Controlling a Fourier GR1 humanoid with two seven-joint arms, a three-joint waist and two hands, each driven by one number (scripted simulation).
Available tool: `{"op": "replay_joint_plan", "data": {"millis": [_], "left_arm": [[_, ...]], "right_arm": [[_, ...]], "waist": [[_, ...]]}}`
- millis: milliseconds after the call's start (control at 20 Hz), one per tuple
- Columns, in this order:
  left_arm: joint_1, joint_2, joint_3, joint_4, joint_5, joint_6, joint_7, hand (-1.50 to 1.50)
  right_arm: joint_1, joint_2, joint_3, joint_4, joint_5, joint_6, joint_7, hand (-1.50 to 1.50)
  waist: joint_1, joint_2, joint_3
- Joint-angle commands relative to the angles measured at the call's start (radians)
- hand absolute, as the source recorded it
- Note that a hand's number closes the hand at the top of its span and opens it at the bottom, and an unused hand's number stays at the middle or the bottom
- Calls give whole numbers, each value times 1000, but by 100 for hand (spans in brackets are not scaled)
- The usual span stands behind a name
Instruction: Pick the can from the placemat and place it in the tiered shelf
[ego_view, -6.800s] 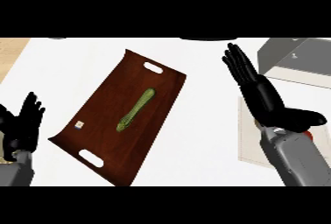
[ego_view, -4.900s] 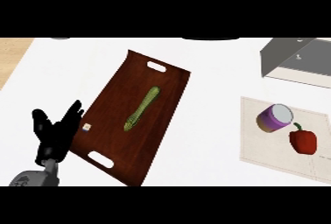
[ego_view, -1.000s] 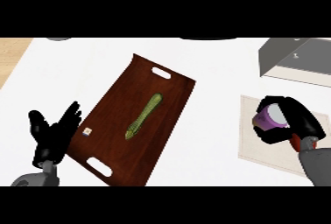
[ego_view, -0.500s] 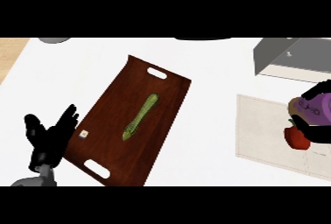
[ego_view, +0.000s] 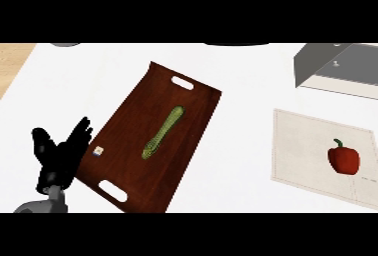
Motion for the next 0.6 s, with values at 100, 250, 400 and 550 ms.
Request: {"op": "replay_joint_plan", "data": {"millis": [100, 250, 400, 550], "left_arm": [[-29, 7, 14, 34, 12, -23, 26, 0], [-5, -35, -22, 64, -33, 2, -26, 0], [-12, -19, 10, 80, 8, -34, -22, 0], [-32, -28, -5, 102, -25, -18, -37, 0]], "right_arm": [[-174, -117, -78, 110, -79, 37, 143, 150], [-223, -186, -126, 306, -78, 53, 9, 150], [-305, -251, -140, 417, -100, 63, 39, 150], [-395, -256, -35, 530, -27, 5, -28, 150]], "waist": [[14, 8, -4], [17, 10, -3], [19, 11, -4], [27, 13, -4]]}}
